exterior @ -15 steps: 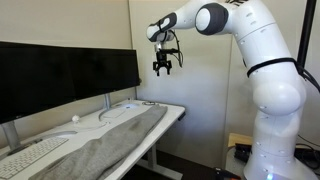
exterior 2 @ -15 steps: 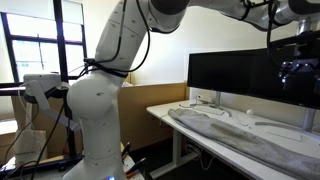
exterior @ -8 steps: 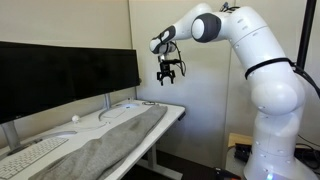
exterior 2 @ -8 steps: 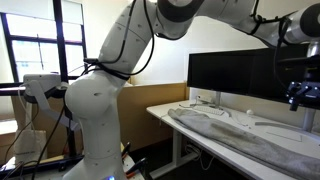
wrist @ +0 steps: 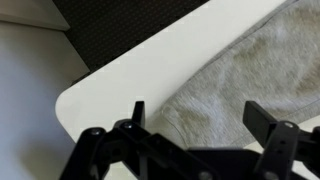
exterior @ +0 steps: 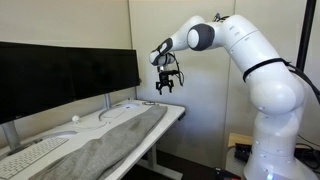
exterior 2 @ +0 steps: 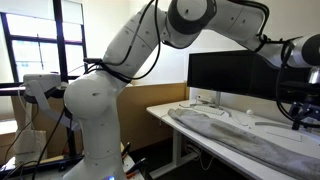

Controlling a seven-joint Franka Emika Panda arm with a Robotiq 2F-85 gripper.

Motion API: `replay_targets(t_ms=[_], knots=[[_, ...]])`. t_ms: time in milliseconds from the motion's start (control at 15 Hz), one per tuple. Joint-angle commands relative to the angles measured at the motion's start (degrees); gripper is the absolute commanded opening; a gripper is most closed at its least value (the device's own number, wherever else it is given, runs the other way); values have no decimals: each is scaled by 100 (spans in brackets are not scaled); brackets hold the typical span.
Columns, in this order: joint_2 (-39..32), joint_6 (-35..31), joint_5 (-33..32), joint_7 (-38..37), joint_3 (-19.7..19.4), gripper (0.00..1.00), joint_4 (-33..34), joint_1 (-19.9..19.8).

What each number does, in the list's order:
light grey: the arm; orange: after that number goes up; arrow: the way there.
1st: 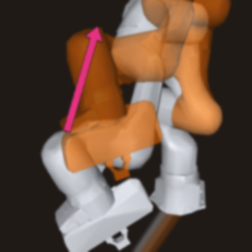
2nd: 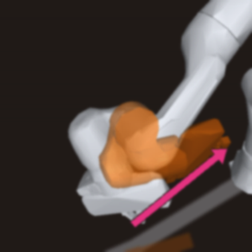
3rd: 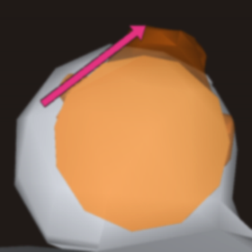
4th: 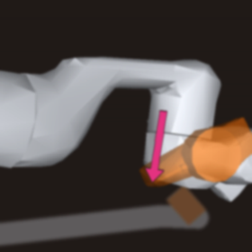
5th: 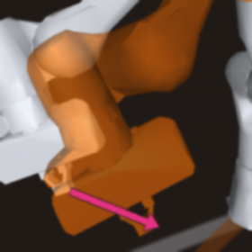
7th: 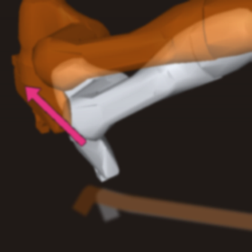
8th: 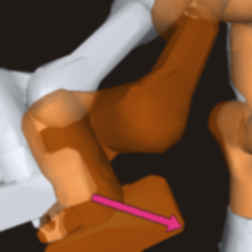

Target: Fold the towel on the table

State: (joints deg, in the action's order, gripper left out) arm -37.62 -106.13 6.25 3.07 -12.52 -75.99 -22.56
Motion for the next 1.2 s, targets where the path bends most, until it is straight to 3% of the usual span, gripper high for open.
replay_targets(t_ms=[0,267,800,1133], knots=[[-211,-452,65,149,88,100,112,-165],[-386,-842,101,224,132,100,153,-284],[-678,-2294,215,252,257,100,-190,-411],[-840,-2708,209,296,444,100,-215,-486]])
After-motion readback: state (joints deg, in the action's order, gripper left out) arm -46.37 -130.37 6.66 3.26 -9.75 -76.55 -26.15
